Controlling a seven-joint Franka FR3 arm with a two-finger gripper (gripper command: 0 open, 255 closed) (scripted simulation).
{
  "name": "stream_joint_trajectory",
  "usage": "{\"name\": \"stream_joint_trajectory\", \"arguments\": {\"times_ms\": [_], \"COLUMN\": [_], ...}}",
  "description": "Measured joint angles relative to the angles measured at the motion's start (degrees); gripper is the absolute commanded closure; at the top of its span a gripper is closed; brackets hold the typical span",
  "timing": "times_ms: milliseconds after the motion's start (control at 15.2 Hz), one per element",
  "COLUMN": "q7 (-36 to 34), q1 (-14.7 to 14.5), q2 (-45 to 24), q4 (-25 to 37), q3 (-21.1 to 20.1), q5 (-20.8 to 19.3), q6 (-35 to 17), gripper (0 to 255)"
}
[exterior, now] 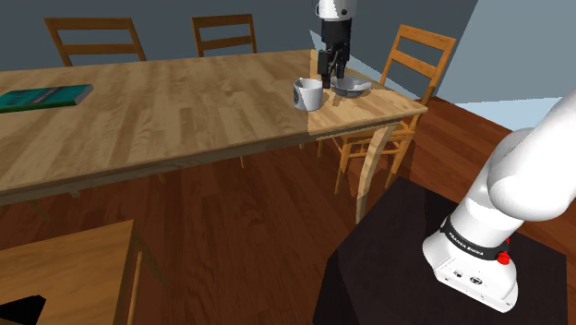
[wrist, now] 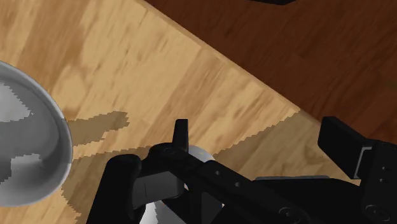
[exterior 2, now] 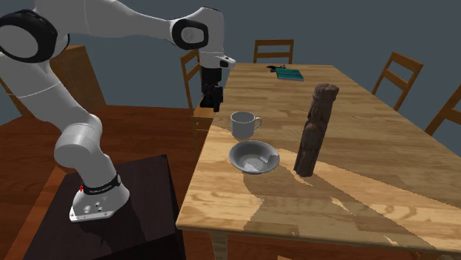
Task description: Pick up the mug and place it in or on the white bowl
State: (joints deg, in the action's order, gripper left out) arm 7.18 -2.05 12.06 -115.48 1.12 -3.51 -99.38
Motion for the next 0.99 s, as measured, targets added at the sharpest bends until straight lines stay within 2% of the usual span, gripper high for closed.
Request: {"name": "stream_joint_trajectory", "arguments": {"times_ms": [594, 990], "q7": [2.2, 2.3], "q1": [-0.4, -0.4], "q2": [-20.2, -21.6], "q4": [19.0, 17.0], "q3": [-0.3, -0.3], "q5": [-0.7, -0.8], "q6": [-0.3, -3.6], "gripper": [0, 0]}}
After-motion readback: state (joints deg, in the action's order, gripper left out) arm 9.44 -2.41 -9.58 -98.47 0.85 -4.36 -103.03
